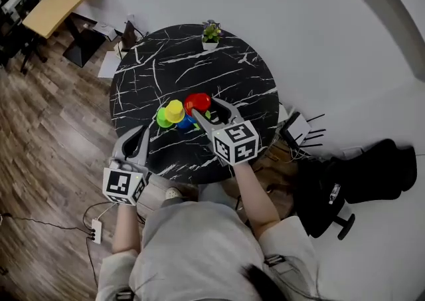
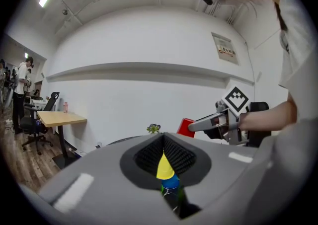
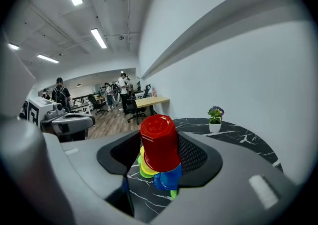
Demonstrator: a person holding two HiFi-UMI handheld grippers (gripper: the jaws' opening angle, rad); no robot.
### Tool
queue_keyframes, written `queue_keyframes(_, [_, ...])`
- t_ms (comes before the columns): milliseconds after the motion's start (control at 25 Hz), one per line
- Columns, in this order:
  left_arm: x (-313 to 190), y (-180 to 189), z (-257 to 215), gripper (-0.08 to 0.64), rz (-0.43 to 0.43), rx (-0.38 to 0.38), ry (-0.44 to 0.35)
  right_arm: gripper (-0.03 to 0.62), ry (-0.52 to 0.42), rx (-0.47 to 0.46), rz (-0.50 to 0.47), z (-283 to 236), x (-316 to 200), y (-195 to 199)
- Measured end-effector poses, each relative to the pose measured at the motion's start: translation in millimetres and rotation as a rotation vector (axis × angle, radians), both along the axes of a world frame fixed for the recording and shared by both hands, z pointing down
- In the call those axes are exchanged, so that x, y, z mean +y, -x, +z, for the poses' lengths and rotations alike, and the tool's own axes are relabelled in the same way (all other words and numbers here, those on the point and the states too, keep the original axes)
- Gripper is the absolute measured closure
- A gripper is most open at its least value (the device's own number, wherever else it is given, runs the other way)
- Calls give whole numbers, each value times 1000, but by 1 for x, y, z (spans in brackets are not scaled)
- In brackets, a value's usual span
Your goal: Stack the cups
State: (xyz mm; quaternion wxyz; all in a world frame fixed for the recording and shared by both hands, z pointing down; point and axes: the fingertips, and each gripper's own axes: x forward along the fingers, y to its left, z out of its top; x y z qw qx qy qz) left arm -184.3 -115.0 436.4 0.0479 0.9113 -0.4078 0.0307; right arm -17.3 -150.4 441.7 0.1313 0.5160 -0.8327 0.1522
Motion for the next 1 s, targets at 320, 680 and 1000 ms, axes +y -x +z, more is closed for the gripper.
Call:
queue_keyframes(320, [12,16,2,502,16,9,11,362,55,46,68,24,-9,14])
queue_keyframes(680, [20,44,11,502,-31,4,33,362,78,75,87,38,-17,21])
queue_keyframes(1000, [25,57,14,502,-50,17,39,360,51,35,87,32,-18,22])
